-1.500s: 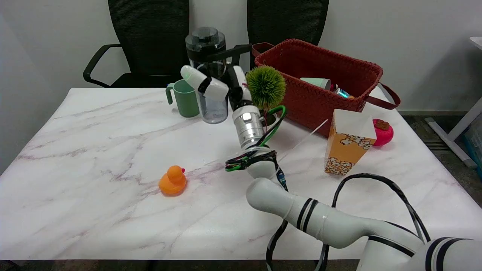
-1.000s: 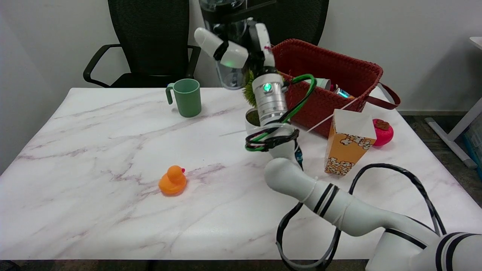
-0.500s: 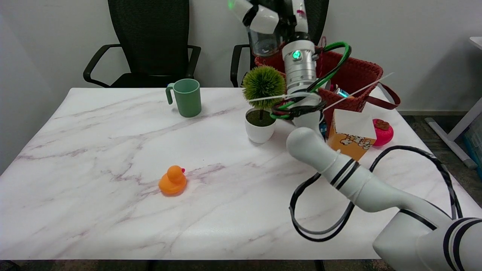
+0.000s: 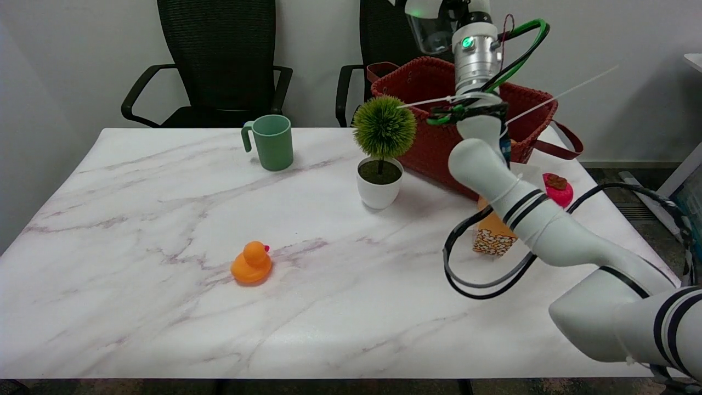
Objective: Place the black bottle into the brown storage basket.
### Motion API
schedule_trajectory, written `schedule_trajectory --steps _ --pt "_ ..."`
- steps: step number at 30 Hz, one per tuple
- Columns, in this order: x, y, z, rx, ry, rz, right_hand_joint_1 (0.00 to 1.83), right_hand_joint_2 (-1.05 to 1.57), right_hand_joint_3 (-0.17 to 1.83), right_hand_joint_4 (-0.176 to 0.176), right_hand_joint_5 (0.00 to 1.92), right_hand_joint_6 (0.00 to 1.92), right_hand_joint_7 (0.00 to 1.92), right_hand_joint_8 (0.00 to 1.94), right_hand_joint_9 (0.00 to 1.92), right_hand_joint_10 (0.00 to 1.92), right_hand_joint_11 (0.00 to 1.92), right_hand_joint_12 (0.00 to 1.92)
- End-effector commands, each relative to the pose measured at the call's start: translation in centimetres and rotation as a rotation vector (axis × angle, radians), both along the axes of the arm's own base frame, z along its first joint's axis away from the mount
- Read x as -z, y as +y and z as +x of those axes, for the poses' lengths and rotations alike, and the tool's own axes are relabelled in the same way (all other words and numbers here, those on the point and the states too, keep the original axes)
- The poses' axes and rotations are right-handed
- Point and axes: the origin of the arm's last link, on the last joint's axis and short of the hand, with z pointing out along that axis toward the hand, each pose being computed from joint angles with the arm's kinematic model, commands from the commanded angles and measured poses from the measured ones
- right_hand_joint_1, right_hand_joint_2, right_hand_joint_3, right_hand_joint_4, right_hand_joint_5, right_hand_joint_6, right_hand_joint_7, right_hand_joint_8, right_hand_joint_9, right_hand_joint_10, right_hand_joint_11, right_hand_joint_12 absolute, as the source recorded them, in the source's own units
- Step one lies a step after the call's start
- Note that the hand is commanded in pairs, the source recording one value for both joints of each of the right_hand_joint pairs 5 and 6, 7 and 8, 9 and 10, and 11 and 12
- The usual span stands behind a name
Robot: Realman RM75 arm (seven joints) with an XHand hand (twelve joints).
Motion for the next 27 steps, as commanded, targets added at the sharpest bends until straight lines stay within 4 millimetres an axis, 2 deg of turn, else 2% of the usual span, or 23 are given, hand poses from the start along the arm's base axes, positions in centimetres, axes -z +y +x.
schedule_trajectory --steps 1,8,16,23,27 --pt "-8.1 -2.5 1.5 0.242 0.211 -0.239 1.28 0.87 0.82 0.000 0.98 0.98 1.48 1.48 1.37 1.37 1.11 1.11" --pt "-9.5 -3.2 0.1 0.349 0.261 -0.270 1.29 0.82 0.85 0.000 0.96 0.96 1.46 1.46 1.35 1.35 1.08 1.08" --pt "-12.4 -4.7 -1.4 0.518 0.315 -0.335 1.32 0.74 0.90 0.000 0.91 0.91 1.43 1.43 1.32 1.32 1.04 1.04" --pt "-14.7 -5.6 -0.8 0.646 0.433 -0.414 1.33 0.69 0.93 0.000 0.88 0.88 1.42 1.42 1.31 1.31 1.01 1.01" --pt "-16.2 -5.6 -0.3 0.693 0.475 -0.440 1.37 0.57 1.00 0.000 0.80 0.80 1.38 1.38 1.27 1.27 0.95 0.95"
